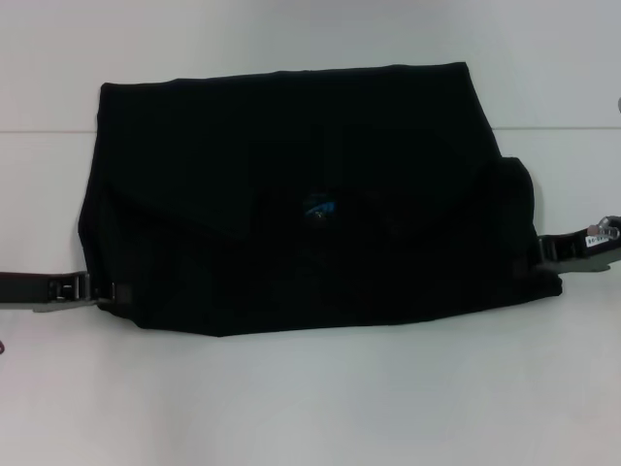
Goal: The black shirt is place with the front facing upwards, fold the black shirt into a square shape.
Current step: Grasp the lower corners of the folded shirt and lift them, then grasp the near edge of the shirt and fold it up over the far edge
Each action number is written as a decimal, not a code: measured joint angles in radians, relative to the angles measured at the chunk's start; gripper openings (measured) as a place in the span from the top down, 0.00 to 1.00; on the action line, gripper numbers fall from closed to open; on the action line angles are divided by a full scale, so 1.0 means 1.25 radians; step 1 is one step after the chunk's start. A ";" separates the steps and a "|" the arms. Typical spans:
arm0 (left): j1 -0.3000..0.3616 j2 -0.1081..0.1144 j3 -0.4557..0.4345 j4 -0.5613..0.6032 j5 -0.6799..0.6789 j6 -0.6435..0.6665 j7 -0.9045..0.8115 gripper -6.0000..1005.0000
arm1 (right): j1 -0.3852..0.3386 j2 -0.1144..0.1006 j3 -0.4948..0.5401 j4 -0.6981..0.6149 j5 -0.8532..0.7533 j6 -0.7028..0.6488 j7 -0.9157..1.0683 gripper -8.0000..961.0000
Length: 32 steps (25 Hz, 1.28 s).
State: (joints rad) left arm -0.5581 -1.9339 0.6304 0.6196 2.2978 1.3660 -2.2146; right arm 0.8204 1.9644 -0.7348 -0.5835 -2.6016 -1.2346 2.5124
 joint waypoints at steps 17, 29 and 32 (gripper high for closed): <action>-0.011 0.061 0.011 -0.030 0.129 0.448 0.015 0.95 | -0.055 -0.041 -0.003 -0.007 -0.077 -0.428 -0.224 0.95; -0.033 0.053 -0.042 -0.033 0.143 0.488 0.032 0.95 | -0.067 -0.028 0.086 -0.002 -0.080 -0.459 -0.296 0.95; -0.043 0.063 -0.157 -0.033 0.135 0.470 0.023 0.95 | -0.068 -0.057 0.171 0.007 -0.012 -0.454 -0.285 0.95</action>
State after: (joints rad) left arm -0.6124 -1.8556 0.4342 0.5779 2.4661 1.9529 -2.1855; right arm 0.7352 1.8928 -0.5214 -0.5741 -2.6168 -1.8023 2.1560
